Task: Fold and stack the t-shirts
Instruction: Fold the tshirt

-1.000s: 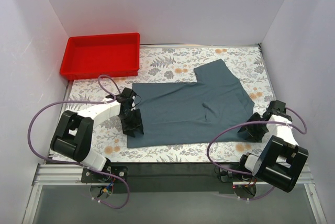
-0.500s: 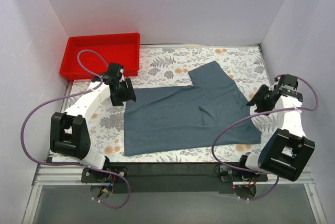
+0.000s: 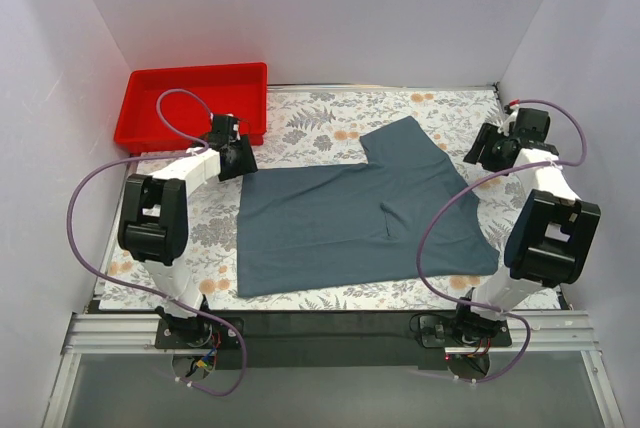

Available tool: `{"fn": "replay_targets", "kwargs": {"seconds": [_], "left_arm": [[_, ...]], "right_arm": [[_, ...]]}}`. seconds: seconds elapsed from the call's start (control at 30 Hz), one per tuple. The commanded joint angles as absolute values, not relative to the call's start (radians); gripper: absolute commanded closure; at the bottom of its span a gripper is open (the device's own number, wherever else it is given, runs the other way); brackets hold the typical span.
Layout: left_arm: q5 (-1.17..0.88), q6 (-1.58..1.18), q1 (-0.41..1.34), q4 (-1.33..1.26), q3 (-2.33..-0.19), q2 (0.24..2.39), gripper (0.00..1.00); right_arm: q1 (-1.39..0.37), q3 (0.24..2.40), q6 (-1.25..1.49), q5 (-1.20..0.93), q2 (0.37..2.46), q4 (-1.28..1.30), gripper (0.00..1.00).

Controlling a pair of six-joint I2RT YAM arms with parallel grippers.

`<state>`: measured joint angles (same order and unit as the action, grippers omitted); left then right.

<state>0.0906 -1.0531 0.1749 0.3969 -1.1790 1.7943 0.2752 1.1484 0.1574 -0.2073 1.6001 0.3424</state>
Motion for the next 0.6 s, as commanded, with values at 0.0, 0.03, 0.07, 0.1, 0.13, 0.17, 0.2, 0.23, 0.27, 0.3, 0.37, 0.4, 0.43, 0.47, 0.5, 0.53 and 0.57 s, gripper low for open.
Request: {"fn": "replay_targets", "kwargs": {"seconds": [0.0, 0.03, 0.07, 0.1, 0.13, 0.17, 0.2, 0.23, 0.27, 0.3, 0.37, 0.4, 0.43, 0.47, 0.5, 0.53, 0.57], "left_arm": [[0.110, -1.002, 0.172, 0.249, -1.181, 1.802, 0.48], [0.112, -0.993, 0.172, 0.239, -1.180, 1.809, 0.48], [0.117, -0.988, 0.172, 0.226, -1.180, 1.818, 0.49], [0.118, -0.973, 0.172, 0.227, -1.184, 1.834, 0.50], [0.118, -0.968, 0.172, 0.227, -1.187, 1.845, 0.50], [0.117, -0.963, 0.172, 0.227, -1.187, 1.851, 0.50], [0.117, -0.959, 0.172, 0.224, -1.186, 1.864, 0.50], [0.115, -0.956, 0.172, 0.225, -1.186, 1.870, 0.51], [0.112, -0.953, 0.172, 0.224, -1.186, 1.874, 0.51], [0.104, -0.945, 0.172, 0.224, -1.184, 1.882, 0.51], [0.100, -0.939, 0.173, 0.224, -1.180, 1.891, 0.52], [0.106, -0.934, 0.173, 0.224, -1.175, 1.894, 0.53], [0.110, -0.931, 0.173, 0.224, -1.174, 1.901, 0.53], [0.113, -0.927, 0.173, 0.221, -1.169, 1.904, 0.53], [0.118, -0.922, 0.173, 0.219, -1.169, 1.908, 0.53], [0.124, -0.916, 0.173, 0.218, -1.172, 1.914, 0.53], [0.127, -0.914, 0.173, 0.219, -1.175, 1.925, 0.53]], "right_arm": [[0.252, 1.221, 0.058, -0.199, 1.652, 0.227, 0.44], [0.247, 1.233, 0.045, -0.201, 1.663, 0.221, 0.43], [0.244, 1.244, 0.016, -0.202, 1.677, 0.218, 0.43], [0.239, 1.256, 0.005, -0.215, 1.704, 0.216, 0.42], [0.238, 1.270, 0.005, -0.225, 1.719, 0.216, 0.41], [0.236, 1.297, -0.023, -0.239, 1.748, 0.216, 0.41], [0.233, 1.310, -0.028, -0.259, 1.762, 0.219, 0.40], [0.233, 1.324, -0.034, -0.265, 1.776, 0.221, 0.40], [0.232, 1.344, -0.041, -0.270, 1.787, 0.222, 0.40], [0.223, 1.354, -0.063, -0.268, 1.807, 0.227, 0.40], [0.213, 1.371, -0.092, -0.264, 1.822, 0.241, 0.40], [0.204, 1.374, -0.110, -0.264, 1.835, 0.242, 0.40], [0.199, 1.377, -0.120, -0.265, 1.839, 0.244, 0.40], [0.193, 1.381, -0.126, -0.268, 1.847, 0.248, 0.40], [0.178, 1.388, -0.135, -0.262, 1.858, 0.252, 0.40], [0.169, 1.391, -0.150, -0.256, 1.864, 0.253, 0.40], [0.161, 1.396, -0.155, -0.252, 1.880, 0.258, 0.40]]}}
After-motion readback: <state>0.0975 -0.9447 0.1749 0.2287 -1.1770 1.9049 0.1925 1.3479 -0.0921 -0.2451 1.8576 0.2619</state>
